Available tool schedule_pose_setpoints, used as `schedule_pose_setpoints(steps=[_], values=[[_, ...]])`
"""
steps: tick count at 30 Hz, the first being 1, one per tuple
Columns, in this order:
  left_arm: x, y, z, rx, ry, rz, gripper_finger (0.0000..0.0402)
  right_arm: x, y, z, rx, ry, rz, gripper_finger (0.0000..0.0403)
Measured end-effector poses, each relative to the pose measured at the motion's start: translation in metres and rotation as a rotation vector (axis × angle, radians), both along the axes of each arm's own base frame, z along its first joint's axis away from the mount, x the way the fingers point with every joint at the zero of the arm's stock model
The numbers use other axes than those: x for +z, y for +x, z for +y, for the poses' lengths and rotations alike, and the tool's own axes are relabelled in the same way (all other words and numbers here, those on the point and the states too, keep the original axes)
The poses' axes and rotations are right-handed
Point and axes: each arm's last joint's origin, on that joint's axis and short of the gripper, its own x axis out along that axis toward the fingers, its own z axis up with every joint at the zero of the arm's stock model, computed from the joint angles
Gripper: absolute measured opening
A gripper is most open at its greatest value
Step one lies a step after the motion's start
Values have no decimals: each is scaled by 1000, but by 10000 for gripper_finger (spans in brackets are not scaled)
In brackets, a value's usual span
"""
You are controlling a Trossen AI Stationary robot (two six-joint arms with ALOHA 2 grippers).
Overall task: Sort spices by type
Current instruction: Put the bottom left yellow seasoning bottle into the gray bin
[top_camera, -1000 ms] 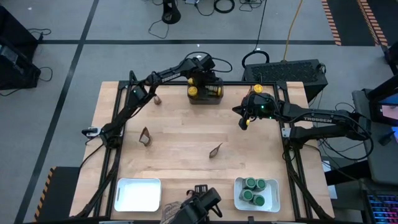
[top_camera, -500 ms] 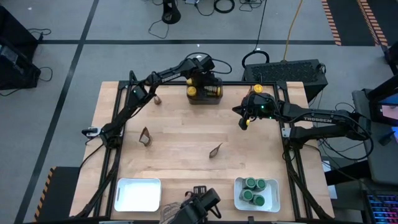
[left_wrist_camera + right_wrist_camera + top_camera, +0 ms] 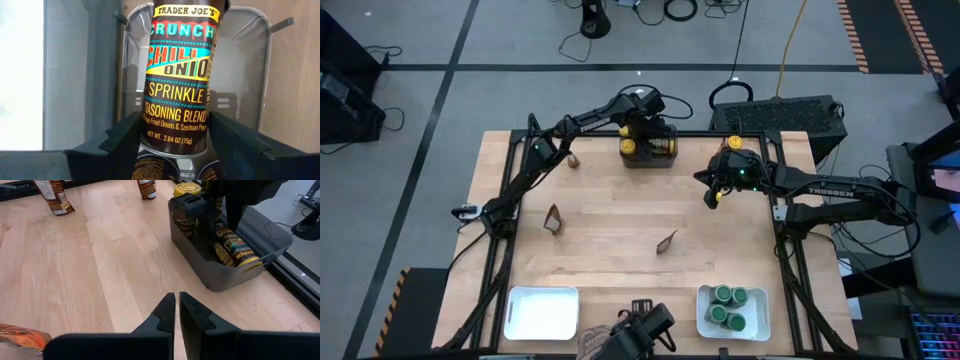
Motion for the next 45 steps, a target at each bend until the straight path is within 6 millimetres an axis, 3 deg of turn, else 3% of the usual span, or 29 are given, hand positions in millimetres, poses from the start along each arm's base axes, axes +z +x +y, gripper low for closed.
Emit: schedule_pose_setpoints(steps=[4,12,33,39,45], values=[[0,0,0,-1,-1,2,225,0,0,0,0,1,1,6],[1,1,-1,-2,2,-4,171,0,0,0,1,1,2,6],[3,1,-2,-3,3,-6,166,0,0,0,11,-15,10,6],[16,-1,-5,-8,7,-20,165,0,0,0,14,-21,9,6],[51,-8,-11,-11,39,-76,164,2,1,0,15,-30,-12,6]])
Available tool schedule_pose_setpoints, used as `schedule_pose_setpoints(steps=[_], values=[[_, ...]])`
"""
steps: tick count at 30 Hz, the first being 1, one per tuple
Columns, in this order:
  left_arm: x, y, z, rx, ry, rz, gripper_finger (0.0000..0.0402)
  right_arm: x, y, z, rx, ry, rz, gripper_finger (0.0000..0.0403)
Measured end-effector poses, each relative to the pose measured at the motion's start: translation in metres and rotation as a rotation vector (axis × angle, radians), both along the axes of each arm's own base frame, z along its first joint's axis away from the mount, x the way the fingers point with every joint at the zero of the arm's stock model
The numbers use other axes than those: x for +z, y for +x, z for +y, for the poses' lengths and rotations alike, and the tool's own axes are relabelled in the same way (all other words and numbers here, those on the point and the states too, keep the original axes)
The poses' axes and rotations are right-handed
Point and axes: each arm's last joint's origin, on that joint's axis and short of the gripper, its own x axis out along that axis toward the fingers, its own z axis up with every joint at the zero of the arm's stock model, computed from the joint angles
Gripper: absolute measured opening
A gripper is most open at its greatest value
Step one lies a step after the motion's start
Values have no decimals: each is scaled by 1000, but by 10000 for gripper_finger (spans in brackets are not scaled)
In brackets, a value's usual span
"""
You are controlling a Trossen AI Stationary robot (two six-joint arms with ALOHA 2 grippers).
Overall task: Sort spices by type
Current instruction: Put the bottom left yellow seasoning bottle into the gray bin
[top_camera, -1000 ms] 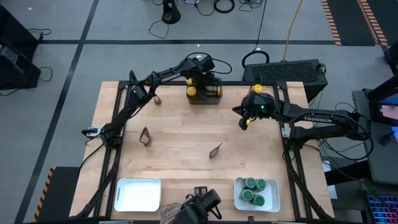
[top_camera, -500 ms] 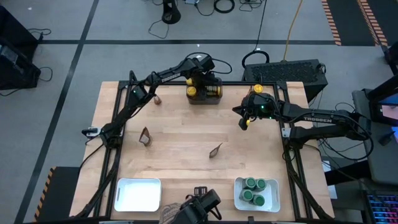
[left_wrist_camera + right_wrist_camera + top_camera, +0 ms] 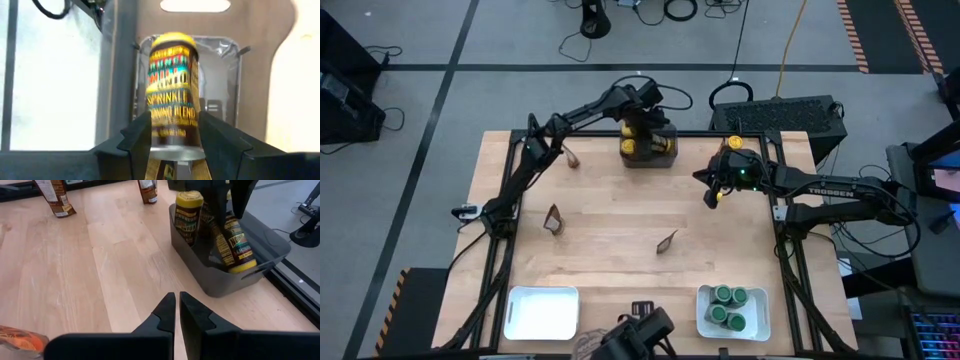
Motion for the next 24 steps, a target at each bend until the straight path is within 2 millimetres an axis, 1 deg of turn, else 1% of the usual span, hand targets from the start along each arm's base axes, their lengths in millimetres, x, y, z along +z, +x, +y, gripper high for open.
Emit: schedule_pose_setpoints(steps=[3,6,10,12,14,18,20,24], values=[[16,-3,-5,-4,14,-23,162,1,0,0,0,-3,-7,6],[28,-5,-10,-2,18,-42,147,2,1,0,2,-5,-22,6],[30,-4,-13,26,-1,-57,119,2,1,0,-2,2,-24,6],[31,-1,-14,59,-10,-77,111,2,1,0,-3,11,-28,6],[27,4,-16,57,-7,-89,110,2,2,1,0,14,-26,6],[15,9,-22,58,6,-37,115,1,3,5,18,16,-22,6],[11,10,-25,63,19,-8,128,1,3,6,25,13,-20,6],[2,7,-22,86,29,32,164,1,3,7,30,8,-18,6]])
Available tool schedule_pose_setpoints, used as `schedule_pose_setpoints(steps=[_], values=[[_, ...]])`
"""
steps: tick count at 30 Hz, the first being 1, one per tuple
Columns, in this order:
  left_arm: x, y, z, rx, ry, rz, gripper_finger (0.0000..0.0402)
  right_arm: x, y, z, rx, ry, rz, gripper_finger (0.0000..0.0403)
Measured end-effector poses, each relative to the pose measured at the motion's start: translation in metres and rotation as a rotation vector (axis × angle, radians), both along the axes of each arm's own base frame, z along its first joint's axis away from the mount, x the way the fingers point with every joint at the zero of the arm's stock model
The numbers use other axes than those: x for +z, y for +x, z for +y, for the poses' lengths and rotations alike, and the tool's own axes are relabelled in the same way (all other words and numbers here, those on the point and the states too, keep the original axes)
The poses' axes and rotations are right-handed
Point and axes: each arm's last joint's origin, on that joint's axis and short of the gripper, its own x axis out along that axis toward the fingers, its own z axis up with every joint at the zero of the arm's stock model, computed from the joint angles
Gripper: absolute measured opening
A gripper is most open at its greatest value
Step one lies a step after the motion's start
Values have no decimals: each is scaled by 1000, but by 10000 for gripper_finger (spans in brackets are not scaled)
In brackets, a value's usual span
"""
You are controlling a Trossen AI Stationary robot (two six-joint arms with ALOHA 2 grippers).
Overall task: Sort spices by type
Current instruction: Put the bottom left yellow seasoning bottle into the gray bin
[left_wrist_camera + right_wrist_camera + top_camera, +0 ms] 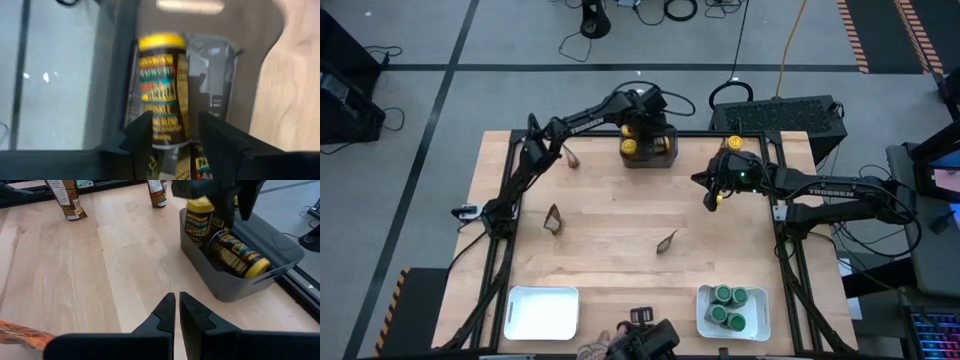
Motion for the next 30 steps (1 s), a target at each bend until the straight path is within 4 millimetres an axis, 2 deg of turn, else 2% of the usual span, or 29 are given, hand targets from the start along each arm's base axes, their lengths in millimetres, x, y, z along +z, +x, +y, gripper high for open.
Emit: schedule_pose_setpoints(steps=[6,10,16,30], values=[[-18,4,3,16,6,38,218,0,0,0,2,-2,5,6],[-32,6,5,12,-7,63,238,0,0,0,4,-7,7,6],[-48,8,8,9,-22,94,240,0,0,0,5,-9,7,6],[-53,6,13,5,-79,75,240,0,0,0,5,-9,7,6]])
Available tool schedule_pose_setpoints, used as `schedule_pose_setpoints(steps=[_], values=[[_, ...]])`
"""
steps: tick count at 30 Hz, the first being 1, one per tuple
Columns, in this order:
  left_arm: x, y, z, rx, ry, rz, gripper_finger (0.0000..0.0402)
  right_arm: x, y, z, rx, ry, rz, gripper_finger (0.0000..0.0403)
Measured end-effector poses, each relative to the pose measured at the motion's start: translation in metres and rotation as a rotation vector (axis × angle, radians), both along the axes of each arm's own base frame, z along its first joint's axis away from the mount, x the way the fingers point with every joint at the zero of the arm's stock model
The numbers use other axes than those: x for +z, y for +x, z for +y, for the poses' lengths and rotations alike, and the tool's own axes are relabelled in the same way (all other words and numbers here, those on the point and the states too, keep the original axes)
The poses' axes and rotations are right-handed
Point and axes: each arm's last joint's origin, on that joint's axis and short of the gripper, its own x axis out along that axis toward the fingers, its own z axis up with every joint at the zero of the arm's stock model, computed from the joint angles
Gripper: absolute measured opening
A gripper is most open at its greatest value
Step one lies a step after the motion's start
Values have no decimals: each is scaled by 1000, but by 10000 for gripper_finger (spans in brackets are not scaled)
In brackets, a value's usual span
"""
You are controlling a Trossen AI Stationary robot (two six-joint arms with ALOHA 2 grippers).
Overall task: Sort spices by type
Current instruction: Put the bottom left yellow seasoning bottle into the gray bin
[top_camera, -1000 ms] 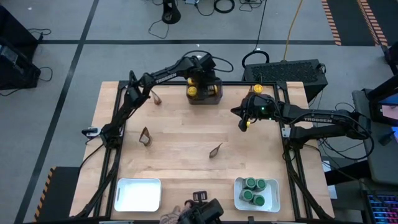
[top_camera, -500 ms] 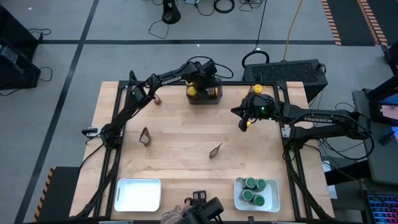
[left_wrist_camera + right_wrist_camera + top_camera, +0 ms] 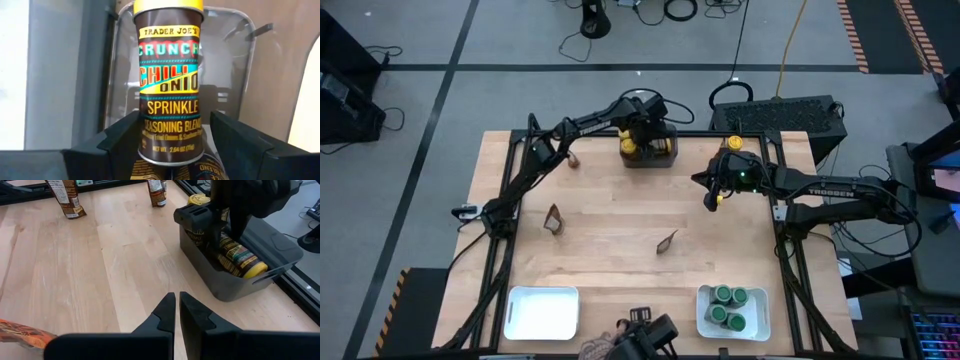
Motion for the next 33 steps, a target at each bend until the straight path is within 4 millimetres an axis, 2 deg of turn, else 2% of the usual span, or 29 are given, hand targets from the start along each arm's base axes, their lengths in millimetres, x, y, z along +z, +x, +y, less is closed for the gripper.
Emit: schedule_pose_setpoints(steps=[22,33], values=[[-6,-2,-1,3,-25,29,236,-1,-1,0,-9,19,5,6],[-6,0,-1,2,-17,18,151,-2,-1,0,-9,23,16,6]])
